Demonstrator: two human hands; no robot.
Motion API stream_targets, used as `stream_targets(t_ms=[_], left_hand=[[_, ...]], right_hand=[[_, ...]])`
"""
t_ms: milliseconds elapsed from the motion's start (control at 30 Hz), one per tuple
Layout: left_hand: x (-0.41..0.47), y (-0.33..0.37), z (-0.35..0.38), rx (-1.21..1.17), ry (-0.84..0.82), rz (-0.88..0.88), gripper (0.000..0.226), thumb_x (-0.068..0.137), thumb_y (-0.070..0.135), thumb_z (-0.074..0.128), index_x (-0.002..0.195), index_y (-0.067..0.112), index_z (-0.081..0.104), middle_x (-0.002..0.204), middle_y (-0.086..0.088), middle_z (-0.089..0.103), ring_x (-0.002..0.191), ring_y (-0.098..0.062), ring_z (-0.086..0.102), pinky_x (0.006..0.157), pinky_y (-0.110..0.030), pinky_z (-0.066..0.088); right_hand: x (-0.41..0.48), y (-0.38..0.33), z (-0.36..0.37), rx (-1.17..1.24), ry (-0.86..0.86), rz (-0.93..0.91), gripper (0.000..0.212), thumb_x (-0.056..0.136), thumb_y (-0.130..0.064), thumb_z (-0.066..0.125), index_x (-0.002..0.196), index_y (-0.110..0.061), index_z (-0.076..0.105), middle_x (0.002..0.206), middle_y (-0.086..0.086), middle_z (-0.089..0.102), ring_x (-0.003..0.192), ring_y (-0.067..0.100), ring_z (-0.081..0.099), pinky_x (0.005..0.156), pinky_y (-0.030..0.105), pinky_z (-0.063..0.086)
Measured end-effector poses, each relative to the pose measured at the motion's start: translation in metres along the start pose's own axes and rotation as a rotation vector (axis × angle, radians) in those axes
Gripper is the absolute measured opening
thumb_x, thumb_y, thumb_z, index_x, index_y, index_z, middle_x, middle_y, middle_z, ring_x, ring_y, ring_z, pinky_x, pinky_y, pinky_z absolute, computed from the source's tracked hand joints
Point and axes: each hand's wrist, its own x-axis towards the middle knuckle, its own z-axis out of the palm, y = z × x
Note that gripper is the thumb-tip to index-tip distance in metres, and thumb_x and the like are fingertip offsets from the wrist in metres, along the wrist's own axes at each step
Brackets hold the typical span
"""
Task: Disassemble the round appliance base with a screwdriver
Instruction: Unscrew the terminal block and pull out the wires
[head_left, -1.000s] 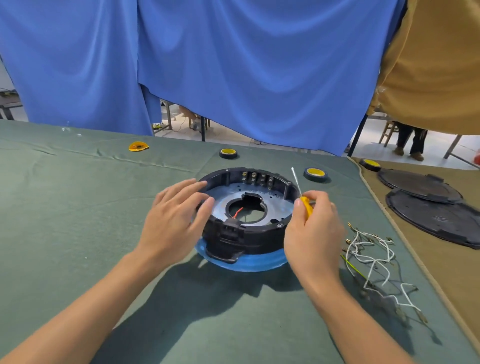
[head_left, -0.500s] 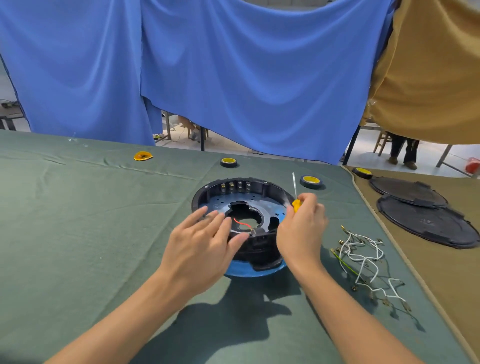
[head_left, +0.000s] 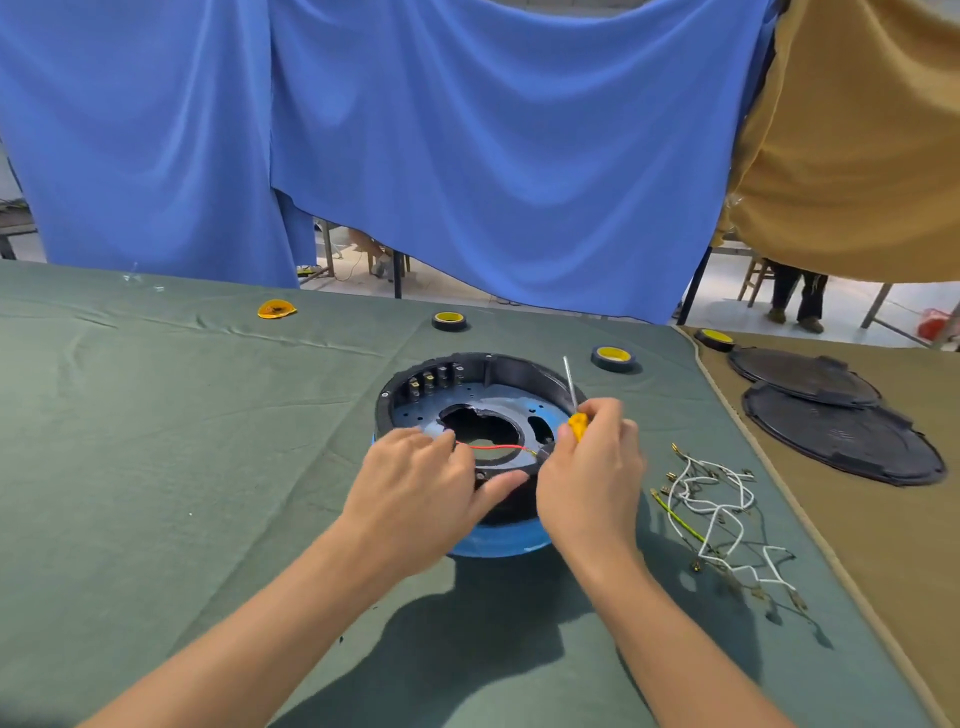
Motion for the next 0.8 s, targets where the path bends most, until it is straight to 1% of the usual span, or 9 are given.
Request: stream_targets(t_ms=[100, 167, 267, 333, 400, 467, 567, 667, 800], left_hand=[[-0.002, 0.031, -0.013, 0.022, 0.051, 0.0, 0.057, 0.095, 0.048, 0.041, 0.048, 0.017, 0.053, 0.043, 0.001, 0.046, 0.036, -0.022, 0.049, 0.044, -0.025, 0.03], [-0.001, 0.039, -0.018, 0.017, -0.03, 0.042, 0.049, 0.095, 0.043, 0.038, 0.058, 0.018, 0.058, 0.049, 0.002, 0.052, 0.04, -0.022, 0.052, 0.044, -0.025, 0.025], [0.008, 0.03, -0.022, -0.149, -0.151, 0.214, 0.045, 0.1, 0.044, 0.022, 0.095, 0.019, 0.059, 0.085, 0.004, 0.067, 0.073, -0.025, 0.065, 0.052, -0.03, 0.033], [0.019, 0.01, -0.019, -0.299, -0.194, 0.215, 0.056, 0.098, 0.053, 0.011, 0.109, 0.025, 0.059, 0.106, 0.008, 0.066, 0.097, -0.02, 0.062, 0.069, -0.034, 0.046], [0.024, -0.01, -0.014, -0.337, -0.215, 0.161, 0.07, 0.092, 0.06, 0.001, 0.105, 0.027, 0.061, 0.105, 0.01, 0.064, 0.104, -0.013, 0.058, 0.081, -0.034, 0.048], [0.023, -0.02, -0.006, -0.355, -0.244, 0.116, 0.078, 0.087, 0.064, -0.006, 0.097, 0.026, 0.061, 0.1, 0.01, 0.063, 0.103, -0.01, 0.055, 0.083, -0.034, 0.046], [0.017, -0.016, 0.001, -0.408, -0.304, 0.048, 0.083, 0.082, 0.066, -0.013, 0.091, 0.024, 0.058, 0.096, 0.009, 0.062, 0.098, -0.011, 0.056, 0.079, -0.037, 0.047], [0.015, -0.004, 0.004, -0.38, -0.286, 0.008, 0.081, 0.085, 0.065, -0.013, 0.087, 0.023, 0.056, 0.091, 0.008, 0.064, 0.093, -0.013, 0.057, 0.074, -0.036, 0.047], [0.013, 0.022, 0.004, -0.3, -0.248, -0.08, 0.064, 0.096, 0.057, 0.002, 0.071, 0.018, 0.046, 0.071, 0.003, 0.06, 0.078, -0.026, 0.06, 0.062, -0.032, 0.036]], right_hand=[[0.012, 0.012, 0.0, -0.004, 0.009, 0.023, 0.017, 0.097, -0.011, 0.047, 0.113, -0.008, 0.048, 0.114, 0.016, 0.052, 0.103, 0.032, 0.042, 0.085, 0.036, 0.03], [0.021, 0.02, -0.004, 0.005, 0.013, 0.016, 0.015, 0.097, -0.011, 0.048, 0.112, -0.007, 0.048, 0.111, 0.016, 0.052, 0.1, 0.031, 0.044, 0.081, 0.034, 0.031], [0.034, 0.031, -0.013, -0.03, -0.005, 0.025, 0.018, 0.098, -0.012, 0.046, 0.115, -0.006, 0.047, 0.114, 0.015, 0.051, 0.096, 0.026, 0.044, 0.077, 0.029, 0.028], [0.037, 0.036, -0.02, -0.047, 0.002, 0.057, 0.019, 0.098, -0.012, 0.046, 0.116, -0.006, 0.047, 0.113, 0.013, 0.05, 0.093, 0.024, 0.043, 0.075, 0.028, 0.027], [0.032, 0.038, -0.025, -0.02, 0.025, 0.09, 0.013, 0.098, -0.013, 0.046, 0.111, -0.011, 0.047, 0.107, 0.008, 0.049, 0.086, 0.018, 0.039, 0.073, 0.028, 0.028], [0.022, 0.036, -0.026, 0.013, 0.038, 0.079, 0.008, 0.097, -0.013, 0.047, 0.102, -0.019, 0.043, 0.1, 0.002, 0.046, 0.083, 0.017, 0.038, 0.07, 0.027, 0.024], [0.013, 0.031, -0.018, 0.022, 0.013, 0.021, 0.01, 0.096, -0.013, 0.048, 0.098, -0.02, 0.041, 0.095, -0.001, 0.044, 0.083, 0.016, 0.037, 0.065, 0.023, 0.019], [0.015, 0.03, -0.011, 0.011, 0.006, 0.035, 0.009, 0.098, -0.015, 0.046, 0.107, -0.013, 0.047, 0.1, 0.003, 0.045, 0.082, 0.015, 0.035, 0.067, 0.023, 0.021], [0.027, 0.033, -0.013, -0.044, -0.029, 0.024, 0.017, 0.1, -0.016, 0.042, 0.113, -0.009, 0.049, 0.11, 0.01, 0.053, 0.091, 0.022, 0.042, 0.072, 0.025, 0.026]])
